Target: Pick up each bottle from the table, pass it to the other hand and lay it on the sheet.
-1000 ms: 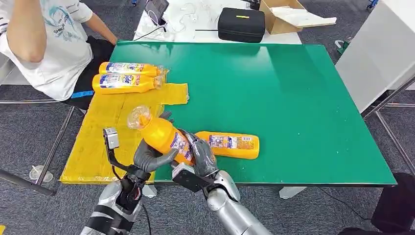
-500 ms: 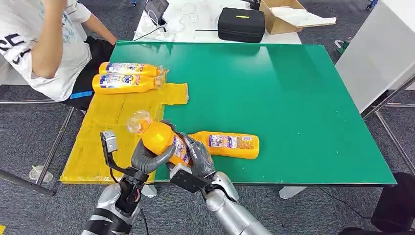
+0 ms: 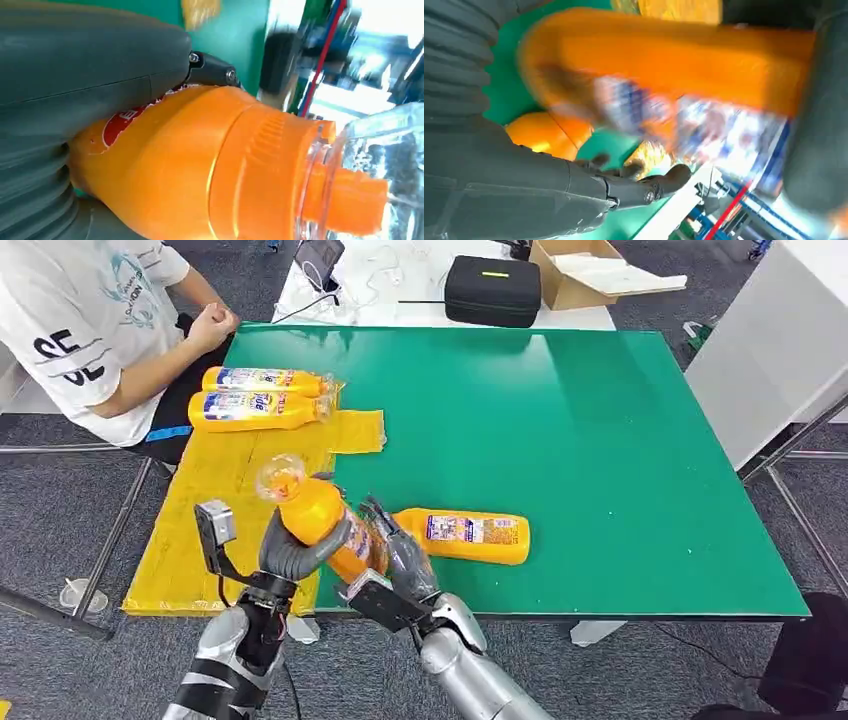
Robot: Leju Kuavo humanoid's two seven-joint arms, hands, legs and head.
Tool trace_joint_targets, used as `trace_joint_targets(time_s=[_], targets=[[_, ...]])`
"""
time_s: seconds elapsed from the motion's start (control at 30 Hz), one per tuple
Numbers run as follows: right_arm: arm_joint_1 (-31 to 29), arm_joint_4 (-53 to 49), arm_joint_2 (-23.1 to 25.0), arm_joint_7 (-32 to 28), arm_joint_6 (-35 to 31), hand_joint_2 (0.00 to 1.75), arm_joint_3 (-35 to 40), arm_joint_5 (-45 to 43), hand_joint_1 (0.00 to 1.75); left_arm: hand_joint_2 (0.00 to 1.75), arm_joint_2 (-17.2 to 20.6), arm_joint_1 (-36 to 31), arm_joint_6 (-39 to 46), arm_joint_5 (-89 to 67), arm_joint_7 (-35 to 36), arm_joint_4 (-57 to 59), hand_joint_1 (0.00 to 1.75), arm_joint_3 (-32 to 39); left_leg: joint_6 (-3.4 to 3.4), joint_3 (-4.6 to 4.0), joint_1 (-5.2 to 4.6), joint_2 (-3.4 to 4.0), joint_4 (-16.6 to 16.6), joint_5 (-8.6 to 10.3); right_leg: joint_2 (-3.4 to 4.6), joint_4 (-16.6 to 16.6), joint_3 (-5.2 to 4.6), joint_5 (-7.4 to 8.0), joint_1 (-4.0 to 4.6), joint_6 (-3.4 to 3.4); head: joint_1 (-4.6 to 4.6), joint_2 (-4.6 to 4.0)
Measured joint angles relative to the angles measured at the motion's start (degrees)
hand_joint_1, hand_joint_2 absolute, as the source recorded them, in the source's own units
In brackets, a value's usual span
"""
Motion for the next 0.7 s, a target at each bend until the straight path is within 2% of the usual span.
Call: trace_joint_targets(time_s=[0.23,0.43,0.57,0.6,0.7], targets=[[2.66,-10.66,-1.22,0.39,0.39,0.0,-1.66,-4.81,0.0,1.75,-0.02,-2.28,11.97,-6.46,-3.11,-3.5,1.75,4.78,0.0,0.0,0.0,0.0,0.0,0.01,-0.01,0.0,0.0,0.0,0.0,0.0,0.02,0.0],[4.76,-17.04,-1.99,-0.2,0.92,0.0,-2.82,-7.96,0.0,1.75,0.0,-4.23,17.35,-9.45,-4.79,-5.64,1.75,7.98,0.0,0.0,0.0,0.0,0.0,0.01,-0.01,0.0,0.01,0.0,0.0,0.0,0.02,0.0],[5.69,-19.86,-2.34,-2.67,0.72,0.0,-3.3,-10.23,0.0,1.75,0.09,-5.15,22.82,-16.13,-6.43,-6.3,1.75,8.68,0.0,0.0,0.0,-0.01,0.0,0.01,0.0,0.0,0.01,0.0,0.0,0.0,0.0,0.0],[5.88,-20.76,-2.34,-3.4,0.46,1.75,-3.43,-10.78,0.0,1.75,0.19,-5.4,24.96,-19.28,-6.8,-6.28,1.75,8.68,0.0,0.0,0.0,0.0,0.0,0.01,0.0,0.0,0.0,0.0,0.0,0.0,0.0,0.02],[6.12,-23.66,-2.34,-5.05,-0.33,1.75,-3.67,-12.84,0.0,1.75,1.16,-7.15,32.27,-33.34,-6.43,-3.98,1.75,7.54,0.0,0.0,0.0,-0.01,0.0,0.02,-0.03,0.0,0.01,0.0,0.0,0.0,0.0,0.0]])
